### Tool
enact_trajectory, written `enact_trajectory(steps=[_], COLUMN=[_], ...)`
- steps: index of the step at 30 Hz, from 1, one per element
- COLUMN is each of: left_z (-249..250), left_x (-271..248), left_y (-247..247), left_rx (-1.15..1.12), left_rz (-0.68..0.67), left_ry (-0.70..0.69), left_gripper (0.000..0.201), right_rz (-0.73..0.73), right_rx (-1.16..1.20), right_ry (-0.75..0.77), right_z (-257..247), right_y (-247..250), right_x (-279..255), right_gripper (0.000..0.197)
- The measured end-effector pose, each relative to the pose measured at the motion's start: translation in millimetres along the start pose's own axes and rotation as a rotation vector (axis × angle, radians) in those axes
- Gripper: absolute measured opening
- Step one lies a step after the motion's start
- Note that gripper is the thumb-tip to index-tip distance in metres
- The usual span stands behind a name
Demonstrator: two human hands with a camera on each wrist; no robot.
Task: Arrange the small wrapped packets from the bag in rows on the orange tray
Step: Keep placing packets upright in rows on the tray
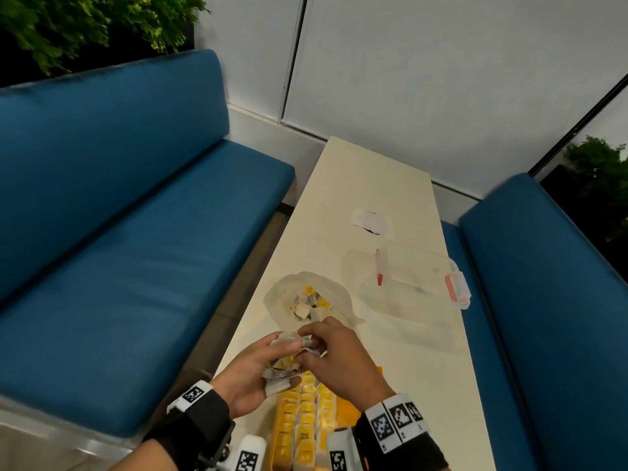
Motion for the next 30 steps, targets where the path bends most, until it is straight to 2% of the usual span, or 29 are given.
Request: enact_trajectory(steps=[5,9,15,20,23,30], left_z=[-7.0,-9.6,-10.1,-12.7,-14.0,-20.3], left_x=[-0.4,2.1,2.1,0.6,-1.9,-5.8], left_y=[9.3,19.0,21.5,30.2,33.2,36.8], left_rx=[-0.137,-0.2,-0.244,-0.264,-0.267,-0.24], left_rz=[0.081,0.096,0.099,0.125,0.138,0.148], left_ry=[0.032,0.018,-0.005,-0.001,0.008,0.005], left_gripper=[0.024,0.033,0.028,0.023,0.015,0.021], right_rz=[-0.002,0.03,0.103,0.211,0.187,0.124], right_rx=[0.014,0.033,0.114,0.216,0.308,0.33], right_ry=[-0.04,-0.036,-0.064,-0.067,-0.088,-0.215], right_z=[5.8,8.7,13.9,25.9,37.6,63.9], right_y=[1.0,-0.6,1.7,17.7,22.0,17.2], right_x=[-3.3,-7.3,-17.0,-22.4,-24.4,-38.5], right_gripper=[0.042,0.029,0.01,0.01,0.008,0.012])
Point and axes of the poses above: each hand's wrist, its own x-axis towards the middle knuckle, its own y-axis out of the back of the hand, z = x × y, the point moved 8 cm from there along x, towards the middle knuckle, and after that the axes turned 2 degrees about x, right-handed, at the moved point
